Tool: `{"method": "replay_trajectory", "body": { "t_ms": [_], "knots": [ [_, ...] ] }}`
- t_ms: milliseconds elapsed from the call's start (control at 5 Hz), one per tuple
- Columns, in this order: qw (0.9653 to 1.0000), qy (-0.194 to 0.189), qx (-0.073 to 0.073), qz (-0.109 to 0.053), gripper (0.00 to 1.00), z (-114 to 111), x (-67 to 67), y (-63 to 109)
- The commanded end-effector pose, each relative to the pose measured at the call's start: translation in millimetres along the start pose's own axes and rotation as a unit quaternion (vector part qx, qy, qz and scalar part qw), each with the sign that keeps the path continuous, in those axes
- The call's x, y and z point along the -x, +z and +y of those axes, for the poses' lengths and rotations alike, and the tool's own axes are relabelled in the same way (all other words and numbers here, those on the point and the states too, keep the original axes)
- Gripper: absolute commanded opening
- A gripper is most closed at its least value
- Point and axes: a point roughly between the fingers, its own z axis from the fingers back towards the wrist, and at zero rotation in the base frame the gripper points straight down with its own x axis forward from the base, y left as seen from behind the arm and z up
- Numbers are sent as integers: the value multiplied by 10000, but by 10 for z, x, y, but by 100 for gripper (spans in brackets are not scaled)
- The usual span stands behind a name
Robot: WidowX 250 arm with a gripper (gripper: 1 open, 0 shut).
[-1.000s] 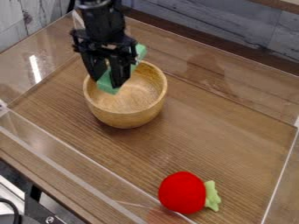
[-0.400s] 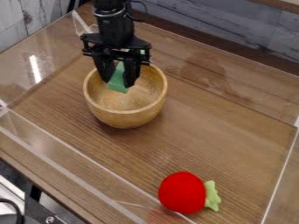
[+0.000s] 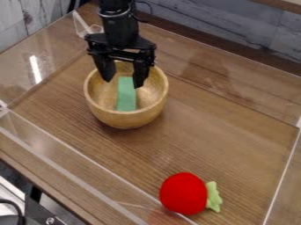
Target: Put the green object in the brown bowl
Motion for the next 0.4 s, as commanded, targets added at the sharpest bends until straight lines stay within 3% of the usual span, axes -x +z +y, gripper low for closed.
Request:
{"method": "replay_trajectory", "body": {
  "t_ms": [0, 200],
  "knots": [
    [9999, 39, -38, -142, 100, -175, 4, 142],
    [9998, 98, -71, -131, 100, -326, 42, 184]
  ]
}}
